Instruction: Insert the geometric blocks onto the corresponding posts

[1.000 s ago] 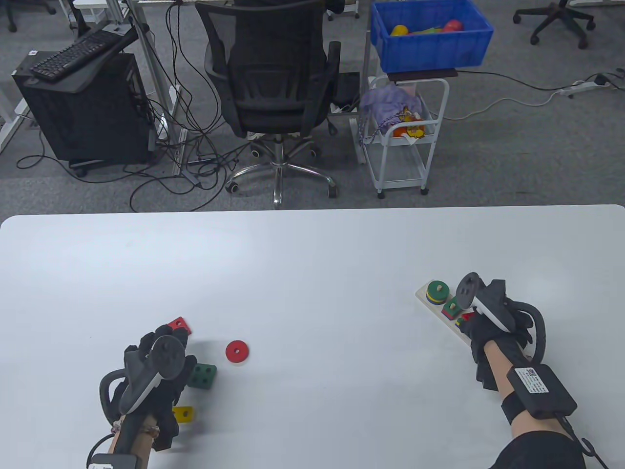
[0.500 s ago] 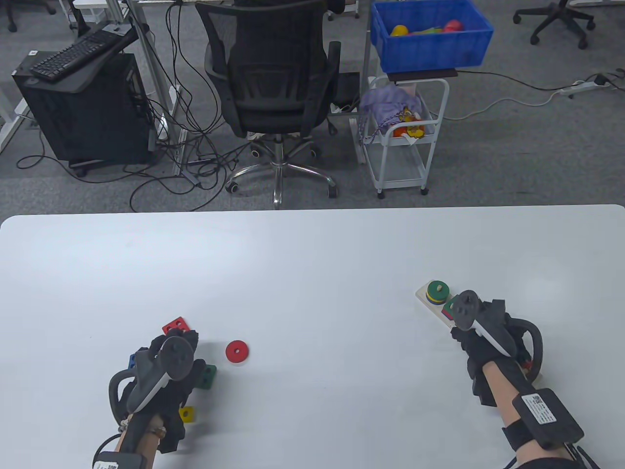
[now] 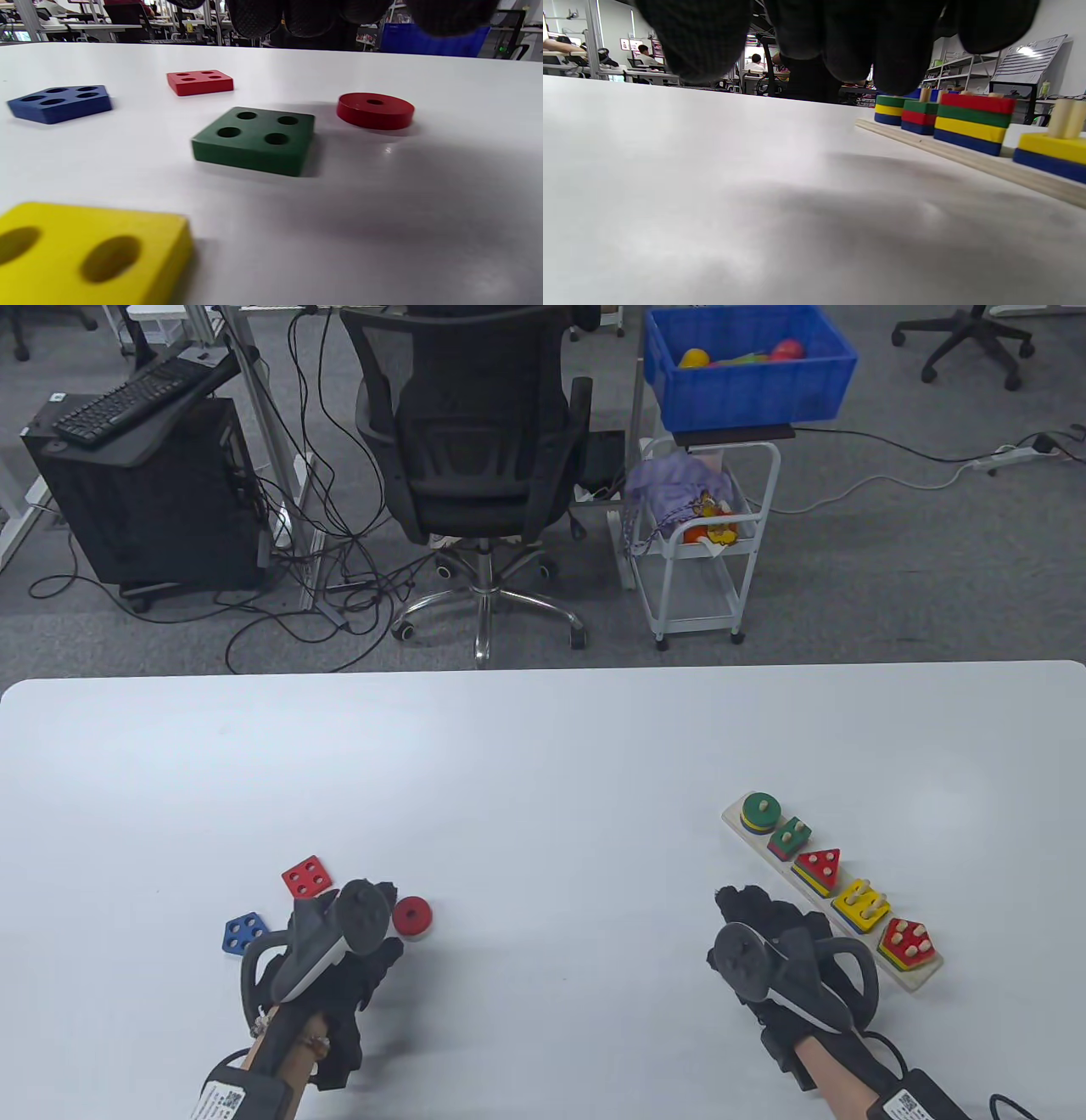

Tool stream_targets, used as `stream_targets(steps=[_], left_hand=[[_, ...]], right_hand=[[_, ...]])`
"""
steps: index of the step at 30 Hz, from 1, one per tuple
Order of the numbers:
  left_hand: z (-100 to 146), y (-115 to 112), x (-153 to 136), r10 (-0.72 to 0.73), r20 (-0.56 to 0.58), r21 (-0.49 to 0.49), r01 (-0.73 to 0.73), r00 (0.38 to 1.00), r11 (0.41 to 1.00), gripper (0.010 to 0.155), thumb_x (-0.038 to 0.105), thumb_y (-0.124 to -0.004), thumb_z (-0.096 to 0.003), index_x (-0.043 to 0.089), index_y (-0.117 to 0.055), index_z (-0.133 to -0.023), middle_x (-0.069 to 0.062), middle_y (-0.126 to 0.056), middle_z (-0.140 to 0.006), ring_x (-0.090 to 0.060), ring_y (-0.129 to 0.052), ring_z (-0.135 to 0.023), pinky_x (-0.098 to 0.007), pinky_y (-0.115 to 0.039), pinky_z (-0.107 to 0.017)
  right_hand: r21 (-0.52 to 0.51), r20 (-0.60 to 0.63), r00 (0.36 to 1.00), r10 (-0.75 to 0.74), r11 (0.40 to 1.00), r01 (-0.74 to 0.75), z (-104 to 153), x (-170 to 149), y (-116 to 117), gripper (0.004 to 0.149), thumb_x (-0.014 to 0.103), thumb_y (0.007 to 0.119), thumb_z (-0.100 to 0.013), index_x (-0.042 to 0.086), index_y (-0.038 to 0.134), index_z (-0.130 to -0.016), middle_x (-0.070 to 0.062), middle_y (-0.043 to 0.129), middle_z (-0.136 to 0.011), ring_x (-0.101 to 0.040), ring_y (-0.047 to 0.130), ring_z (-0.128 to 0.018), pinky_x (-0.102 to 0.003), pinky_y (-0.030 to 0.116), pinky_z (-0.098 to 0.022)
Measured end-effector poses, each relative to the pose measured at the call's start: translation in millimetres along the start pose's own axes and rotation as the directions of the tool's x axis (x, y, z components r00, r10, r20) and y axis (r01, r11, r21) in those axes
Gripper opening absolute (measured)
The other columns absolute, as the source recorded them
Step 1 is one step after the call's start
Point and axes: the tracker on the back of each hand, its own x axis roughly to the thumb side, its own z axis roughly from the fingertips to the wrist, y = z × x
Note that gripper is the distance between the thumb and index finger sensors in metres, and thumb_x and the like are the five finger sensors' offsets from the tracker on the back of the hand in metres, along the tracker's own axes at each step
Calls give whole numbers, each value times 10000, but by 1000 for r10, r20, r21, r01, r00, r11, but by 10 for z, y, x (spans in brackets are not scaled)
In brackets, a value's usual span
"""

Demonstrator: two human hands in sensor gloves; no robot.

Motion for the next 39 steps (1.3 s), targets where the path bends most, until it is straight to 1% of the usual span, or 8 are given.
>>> stream_targets(steps=[8,13,17,22,25,28,31,39], left_hand=[[-425,-119,413,-232,-60,-92,226,971,970,657,489,-803,-404,450,-581,-1021,134,-603,-1160,-200,-635,-1093,-482,-521,-820],[-500,-115,504,-299,-87,-14,299,950,954,638,445,-877,-347,425,-696,-959,112,-778,-1049,-122,-858,-946,-410,-660,-780],[-505,-112,532,-318,-77,-13,318,945,948,641,451,-871,-358,415,-681,-970,104,-774,-1049,-129,-849,-948,-419,-643,-787],[-350,2,714,-170,35,22,169,985,985,652,481,-839,-374,434,-631,-990,126,-734,-1075,-121,-812,-980,-430,-612,-798],[-171,111,960,89,192,-17,-87,977,996,701,506,-833,-372,426,-576,-1018,140,-743,-1073,-113,-821,-977,-439,-611,-797],[7,169,1232,417,312,-174,-380,854,908,702,525,-824,-377,409,-575,-1023,128,-748,-1069,-121,-829,-967,-435,-628,-786],[119,145,1449,596,335,-307,-513,730,802,708,549,-804,-384,389,-563,-1031,115,-751,-1063,-131,-829,-959,-441,-631,-780],[275,-68,1760,876,164,-604,-655,454,453,745,571,-781,-399,335,-505,-1049,78,-758,-1043,-151,-854,-925,-440,-655,-759]], right_hand=[[10,-4,1000,-1,1000,2,44,-40,2,655,491,772,-461,188,619,-1022,-156,723,-1024,-424,817,-868,-682,641,-606],[5,-21,1000,-2,1000,2,46,-49,-1,651,490,770,-463,186,622,-1020,-160,726,-1022,-426,817,-866,-683,640,-605],[6,-9,1000,2,1000,-2,47,-19,7,648,490,768,-465,186,624,-1018,-158,726,-1021,-425,818,-866,-682,642,-604],[-26,25,999,-34,999,34,74,46,-15,658,494,769,-461,185,615,-1021,-148,728,-1019,-419,826,-860,-679,650,-599],[-73,72,992,-104,991,110,110,122,-69,665,505,769,-457,186,611,-1019,-140,734,-1013,-407,838,-853,-673,663,-591],[-143,175,955,-238,954,264,187,255,-159,700,530,766,-447,182,587,-1027,-134,719,-1019,-400,841,-851,-671,670,-585],[-157,270,915,-301,923,350,245,363,-212,732,544,765,-443,188,540,-1041,-122,685,-1037,-388,832,-867,-666,673,-588],[-227,361,859,-362,860,457,358,506,-275,692,520,778,-441,199,560,-1014,-92,728,-993,-371,813,-878,-659,679,-580]])
